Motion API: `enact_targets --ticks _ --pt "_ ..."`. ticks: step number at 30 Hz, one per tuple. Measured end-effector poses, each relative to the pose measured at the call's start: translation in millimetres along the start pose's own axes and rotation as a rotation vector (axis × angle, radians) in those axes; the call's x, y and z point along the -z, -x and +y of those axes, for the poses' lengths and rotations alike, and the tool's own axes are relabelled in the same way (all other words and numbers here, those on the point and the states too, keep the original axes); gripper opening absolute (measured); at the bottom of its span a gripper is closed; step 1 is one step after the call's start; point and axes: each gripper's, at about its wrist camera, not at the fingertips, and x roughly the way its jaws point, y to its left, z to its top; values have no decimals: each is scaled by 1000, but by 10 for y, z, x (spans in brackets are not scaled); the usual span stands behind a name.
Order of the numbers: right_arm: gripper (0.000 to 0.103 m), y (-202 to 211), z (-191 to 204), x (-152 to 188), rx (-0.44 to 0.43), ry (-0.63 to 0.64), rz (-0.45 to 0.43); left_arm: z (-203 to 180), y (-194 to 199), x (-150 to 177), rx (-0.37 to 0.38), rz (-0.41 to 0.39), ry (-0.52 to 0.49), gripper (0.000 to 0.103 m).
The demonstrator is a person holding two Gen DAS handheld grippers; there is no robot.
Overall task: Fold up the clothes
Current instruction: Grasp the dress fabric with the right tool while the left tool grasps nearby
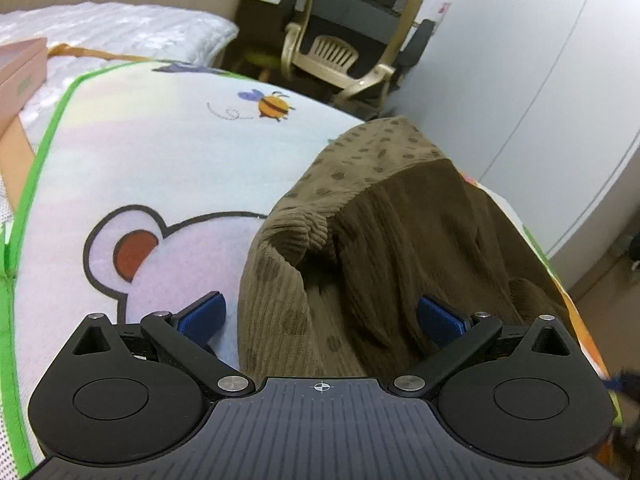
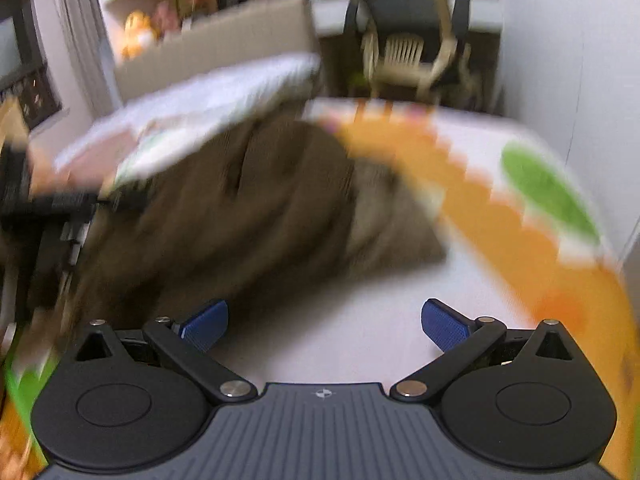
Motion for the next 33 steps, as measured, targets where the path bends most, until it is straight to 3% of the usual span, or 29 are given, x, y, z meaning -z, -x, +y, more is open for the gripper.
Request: enact_targets --ticks 2,4,5,8,10,13,14,16,17,20,22,24,28,31,33 --pt "103 -89 -69 -239 19 39 -113 15 4 11 11 -2 -8 103" --pt "102 -322 -145 -504 34 66 -138 -13 -5 -6 9 19 -33 103" --pt "97 -449 -170 -606 26 66 -133 -24 -9 -19 8 30 -45 103" --pt "77 -973 -217 -873 -34 30 -53 2 -2 -82 26 57 -43 103" --pt "71 -1286 -216 -956 -41 11 -14 29 36 -145 23 20 -32 103" --pt "56 -1646 -204 -951 -62 -31 43 44 107 -242 4 -59 -40 103" --pt "48 -1720 -196 -925 -79 -51 63 37 97 -264 -1 -70 -48 103" --pt "44 -1812 -160 -850 -108 -81 98 -14 -20 -275 -3 -49 -79 102" --pt "44 -1778 -121 -799 -106 -67 93 -39 -78 -280 -5 -39 -95 99" --pt "41 -1608 -44 -663 -123 -37 110 -115 -253 -296 -8 -7 -142 68" --pt "40 -1422 -7 -538 -130 -18 122 -213 -284 -253 -32 -14 -193 67" --pt "40 -1171 46 -381 -129 24 129 -340 -234 -166 -24 -9 -240 56" --pt "40 -534 63 5 -99 81 143 -674 -23 137 84 58 -333 55" --pt "40 -50 85 310 -53 148 133 -972 233 472 170 132 -453 64" --pt "40 177 57 416 -12 161 104 -1056 437 557 206 167 -478 68"
